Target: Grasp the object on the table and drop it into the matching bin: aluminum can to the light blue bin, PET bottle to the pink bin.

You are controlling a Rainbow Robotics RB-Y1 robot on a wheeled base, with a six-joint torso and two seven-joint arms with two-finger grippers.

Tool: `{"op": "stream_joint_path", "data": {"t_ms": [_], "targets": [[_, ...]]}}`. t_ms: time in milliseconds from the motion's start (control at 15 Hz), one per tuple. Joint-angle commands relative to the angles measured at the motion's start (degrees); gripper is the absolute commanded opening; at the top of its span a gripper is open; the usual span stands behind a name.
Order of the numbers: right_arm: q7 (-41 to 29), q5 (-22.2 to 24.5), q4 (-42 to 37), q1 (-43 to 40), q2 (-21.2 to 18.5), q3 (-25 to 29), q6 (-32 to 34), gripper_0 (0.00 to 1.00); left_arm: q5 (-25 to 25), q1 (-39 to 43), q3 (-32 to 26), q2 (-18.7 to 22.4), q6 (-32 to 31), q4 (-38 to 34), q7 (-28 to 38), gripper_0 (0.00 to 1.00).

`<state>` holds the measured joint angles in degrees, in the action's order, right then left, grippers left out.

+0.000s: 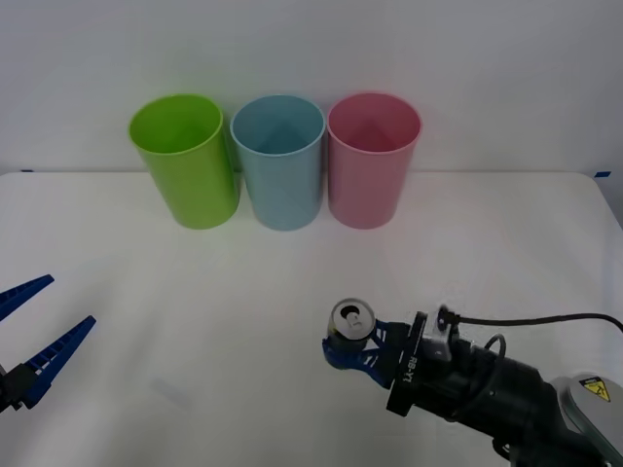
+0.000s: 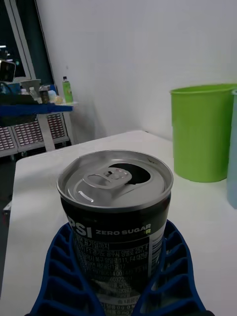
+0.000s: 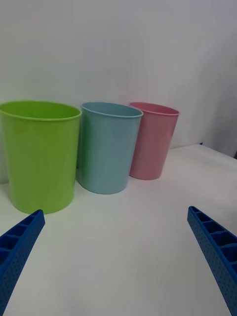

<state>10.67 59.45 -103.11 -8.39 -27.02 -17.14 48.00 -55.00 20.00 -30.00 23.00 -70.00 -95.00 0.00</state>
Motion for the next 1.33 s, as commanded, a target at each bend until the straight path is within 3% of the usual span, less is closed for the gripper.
{"op": "stream_joint_path", "data": {"t_ms": [67,467,733,933,1133,1333], "targets": [[-4.4,0.0,-4.2,-0.3,0.4,2.2,-1.2,0.0,0.0,0.0,0.0,0.0,0.0,0.0,0.0,1.0],[-13.4,0.0,-11.6,0.7,0.6,4.4,-9.1,0.0,0.0,0.0,0.0,0.0,0.0,0.0,0.0,1.0],[-15.6,1.0,-11.9,5.0,2.2,5.3,-11.9,0.0,0.0,0.0,0.0,0.0,0.0,0.0,0.0,1.0],[-17.8,3.6,-11.8,9.2,3.6,5.0,-16.3,0.0,0.0,0.0,0.0,0.0,0.0,0.0,0.0,1.0],[-24.9,8.5,-11.8,12.5,5.7,4.2,-19.8,0.0,0.0,0.0,0.0,0.0,0.0,0.0,0.0,1.0],[-27.5,12.5,-7.7,17.4,9.3,3.8,-20.6,0.0,0.0,0.0,0.0,0.0,0.0,0.0,0.0,1.0]]}}
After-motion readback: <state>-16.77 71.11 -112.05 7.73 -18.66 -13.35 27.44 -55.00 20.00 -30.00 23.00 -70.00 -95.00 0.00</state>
